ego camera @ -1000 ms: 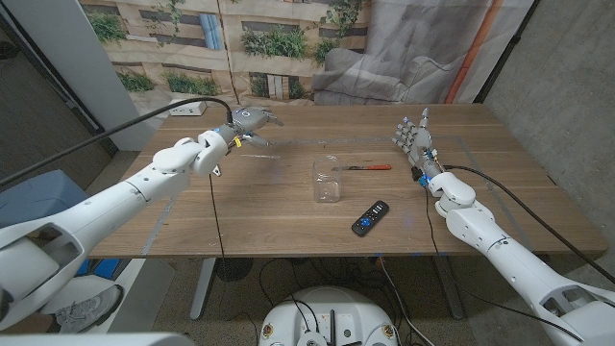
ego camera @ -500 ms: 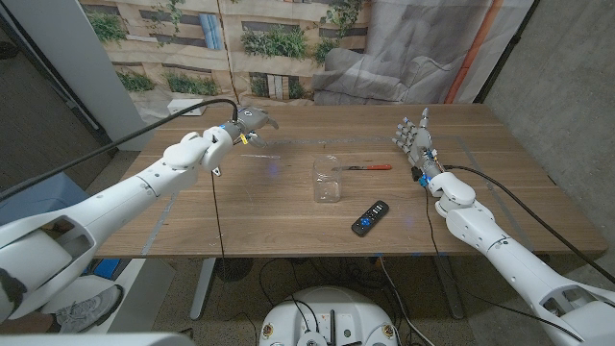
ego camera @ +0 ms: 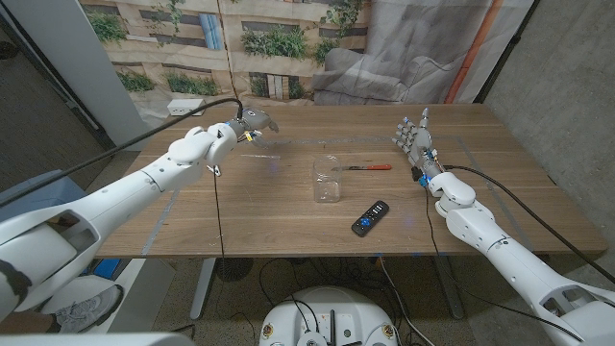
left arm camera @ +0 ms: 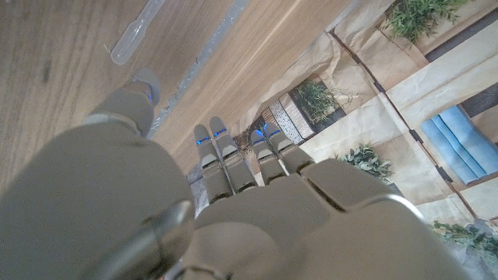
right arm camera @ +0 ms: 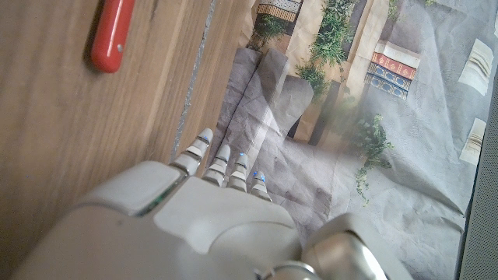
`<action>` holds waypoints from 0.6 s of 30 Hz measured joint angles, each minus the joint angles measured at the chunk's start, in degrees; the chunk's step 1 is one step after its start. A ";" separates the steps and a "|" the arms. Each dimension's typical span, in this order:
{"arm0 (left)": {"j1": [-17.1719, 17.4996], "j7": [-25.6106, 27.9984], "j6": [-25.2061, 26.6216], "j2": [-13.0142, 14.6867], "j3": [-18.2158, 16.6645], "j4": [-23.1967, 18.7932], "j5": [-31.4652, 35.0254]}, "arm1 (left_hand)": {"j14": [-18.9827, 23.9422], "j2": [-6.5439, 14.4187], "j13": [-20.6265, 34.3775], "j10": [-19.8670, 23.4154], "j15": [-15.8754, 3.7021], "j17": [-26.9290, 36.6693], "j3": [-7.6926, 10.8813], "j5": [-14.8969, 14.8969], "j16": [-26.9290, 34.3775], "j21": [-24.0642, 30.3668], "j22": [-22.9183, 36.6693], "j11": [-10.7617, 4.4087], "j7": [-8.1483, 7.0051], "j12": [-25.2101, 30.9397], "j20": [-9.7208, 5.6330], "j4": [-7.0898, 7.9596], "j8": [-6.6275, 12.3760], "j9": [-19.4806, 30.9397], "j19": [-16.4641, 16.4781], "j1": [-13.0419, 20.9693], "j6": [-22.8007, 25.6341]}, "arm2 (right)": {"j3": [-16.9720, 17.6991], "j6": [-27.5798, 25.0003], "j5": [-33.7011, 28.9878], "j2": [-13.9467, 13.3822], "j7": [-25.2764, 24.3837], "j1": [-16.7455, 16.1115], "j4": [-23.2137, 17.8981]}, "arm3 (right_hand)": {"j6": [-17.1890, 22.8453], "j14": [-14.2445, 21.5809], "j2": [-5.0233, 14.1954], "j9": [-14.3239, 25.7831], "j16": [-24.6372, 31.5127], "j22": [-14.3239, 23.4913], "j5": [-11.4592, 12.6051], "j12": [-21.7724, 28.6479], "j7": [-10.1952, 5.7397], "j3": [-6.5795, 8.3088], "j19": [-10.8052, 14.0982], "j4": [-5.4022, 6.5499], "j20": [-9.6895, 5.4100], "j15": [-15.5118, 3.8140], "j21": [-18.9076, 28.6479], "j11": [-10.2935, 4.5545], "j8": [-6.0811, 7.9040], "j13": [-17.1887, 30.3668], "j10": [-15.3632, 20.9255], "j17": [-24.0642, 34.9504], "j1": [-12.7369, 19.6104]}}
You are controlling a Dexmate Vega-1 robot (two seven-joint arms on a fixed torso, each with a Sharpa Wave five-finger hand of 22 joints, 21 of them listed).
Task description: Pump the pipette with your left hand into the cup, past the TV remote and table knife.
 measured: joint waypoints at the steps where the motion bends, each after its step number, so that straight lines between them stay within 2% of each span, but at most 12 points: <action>1: -0.02 -0.14 0.03 0.00 0.01 0.00 0.00 | 0.00 0.00 -0.11 0.03 0.00 -0.03 0.00 0.00 0.00 0.00 0.00 0.03 0.27 0.00 0.06 0.00 0.00 0.00 -0.08 0.00 -0.10 | 0.00 0.00 0.00 0.00 0.00 0.00 0.00 | 0.00 0.00 0.00 0.00 0.00 0.00 0.00 0.00 0.00 0.00 0.00 0.00 0.00 0.00 0.00 0.00 0.00 0.00 0.00 0.00 0.00; 8: -0.54 -2.74 0.51 0.00 0.69 -0.04 0.22 | 0.00 0.00 -0.14 0.08 0.00 0.01 -0.80 0.00 0.00 0.00 0.00 0.08 0.88 -0.27 0.22 0.33 -0.44 0.00 -0.35 0.00 -0.10 | 0.00 0.00 0.00 0.00 0.00 0.00 -0.01 | 0.00 0.00 0.00 0.00 0.00 0.00 0.00 0.00 0.00 0.00 0.00 0.00 0.00 0.00 0.00 0.00 0.00 0.00 0.00 0.00 0.00; 16: -0.73 -4.75 1.25 -0.10 1.25 0.00 0.92 | -0.24 0.45 -0.13 -0.25 0.24 0.01 -1.86 0.00 0.00 0.00 0.00 0.41 0.58 -0.50 0.52 0.44 -1.11 0.00 -1.26 -0.46 -1.01 | 0.00 0.01 0.00 0.01 0.00 0.00 -0.01 | 0.00 0.00 0.00 0.01 0.00 0.00 0.00 0.00 0.00 0.00 0.00 0.00 0.00 0.00 0.00 0.00 0.00 0.00 0.00 0.00 0.00; 18: -0.73 -5.08 1.52 -0.20 1.39 0.00 1.06 | -0.24 0.46 -0.13 -0.24 0.24 0.00 -2.22 0.00 0.00 0.00 0.00 0.42 1.19 -0.50 0.52 0.33 -1.11 0.00 -1.26 -0.46 -0.39 | 0.00 0.01 0.00 0.01 0.00 0.01 -0.01 | 0.00 0.00 0.00 0.00 0.00 0.00 0.00 0.00 0.00 0.00 0.00 0.00 0.00 0.00 0.00 0.00 0.00 0.00 0.00 0.00 0.00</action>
